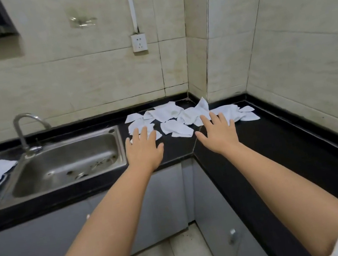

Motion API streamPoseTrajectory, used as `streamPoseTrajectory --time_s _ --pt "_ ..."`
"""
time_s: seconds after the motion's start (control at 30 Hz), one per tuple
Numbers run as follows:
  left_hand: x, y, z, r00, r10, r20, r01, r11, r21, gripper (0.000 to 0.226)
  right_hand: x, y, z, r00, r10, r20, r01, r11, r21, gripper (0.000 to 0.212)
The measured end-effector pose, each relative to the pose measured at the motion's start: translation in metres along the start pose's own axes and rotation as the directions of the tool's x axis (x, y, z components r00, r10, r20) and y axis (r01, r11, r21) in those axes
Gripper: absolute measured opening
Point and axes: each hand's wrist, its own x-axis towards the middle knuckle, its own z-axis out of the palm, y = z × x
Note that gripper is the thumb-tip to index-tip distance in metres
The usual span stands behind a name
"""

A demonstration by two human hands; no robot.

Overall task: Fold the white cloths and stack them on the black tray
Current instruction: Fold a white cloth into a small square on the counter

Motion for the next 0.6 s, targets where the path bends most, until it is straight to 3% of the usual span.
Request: streamPoseTrajectory --time_s 0.23,0.4,0.6 --pt "0.161 -0.006 0.076 0.991 -0.065 0.119 0.065 0.998 0.007 0.052 0.158 0.038 0.088 0.991 -0.006 0.137 0.001 0.999 0.032 0.058" --pt "0.255 -0.007 0.128 0.973 -0.032 0.228 0.030 0.999 0.013 0.054 0.239 0.053 0.148 0.967 0.044 0.251 -0.058 0.997 0.050 0.056" --pt "0.356 -0.013 0.195 0.958 0.035 0.283 -0.008 0.996 -0.094 0.048 0.310 0.050 0.215 0.945 -0.026 0.326 -0.010 0.994 0.108 0.037"
